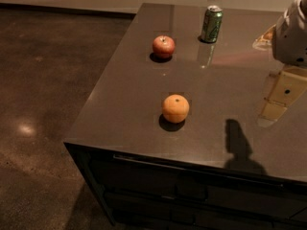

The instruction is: Move apple near orange

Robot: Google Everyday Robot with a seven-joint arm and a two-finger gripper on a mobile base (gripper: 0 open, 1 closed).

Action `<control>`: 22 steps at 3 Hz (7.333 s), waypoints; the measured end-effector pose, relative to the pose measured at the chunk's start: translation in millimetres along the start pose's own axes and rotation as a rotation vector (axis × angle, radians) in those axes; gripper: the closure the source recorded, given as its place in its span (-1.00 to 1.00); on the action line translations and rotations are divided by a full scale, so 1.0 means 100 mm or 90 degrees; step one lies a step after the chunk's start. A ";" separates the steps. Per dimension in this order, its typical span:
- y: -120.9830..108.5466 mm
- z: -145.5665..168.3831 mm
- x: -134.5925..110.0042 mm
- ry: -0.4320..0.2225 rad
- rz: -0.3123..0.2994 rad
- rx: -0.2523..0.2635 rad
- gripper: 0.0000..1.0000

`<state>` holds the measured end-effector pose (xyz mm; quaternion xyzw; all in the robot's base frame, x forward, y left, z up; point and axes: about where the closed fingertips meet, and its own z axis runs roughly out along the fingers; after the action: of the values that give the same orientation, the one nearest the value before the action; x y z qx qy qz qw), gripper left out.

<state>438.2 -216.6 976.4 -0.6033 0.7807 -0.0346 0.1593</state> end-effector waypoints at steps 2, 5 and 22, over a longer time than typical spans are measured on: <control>-0.24 0.08 -0.19 -0.010 0.002 0.002 -1.00; -0.88 0.37 -0.62 -0.064 0.021 0.024 -1.00; -1.20 1.17 -0.61 -0.182 0.023 -0.112 1.00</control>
Offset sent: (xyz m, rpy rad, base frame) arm 0.0468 0.0198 -0.0001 0.0241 0.0119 -0.0012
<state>597.2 -174.5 907.3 -0.5995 0.7609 0.1231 0.2156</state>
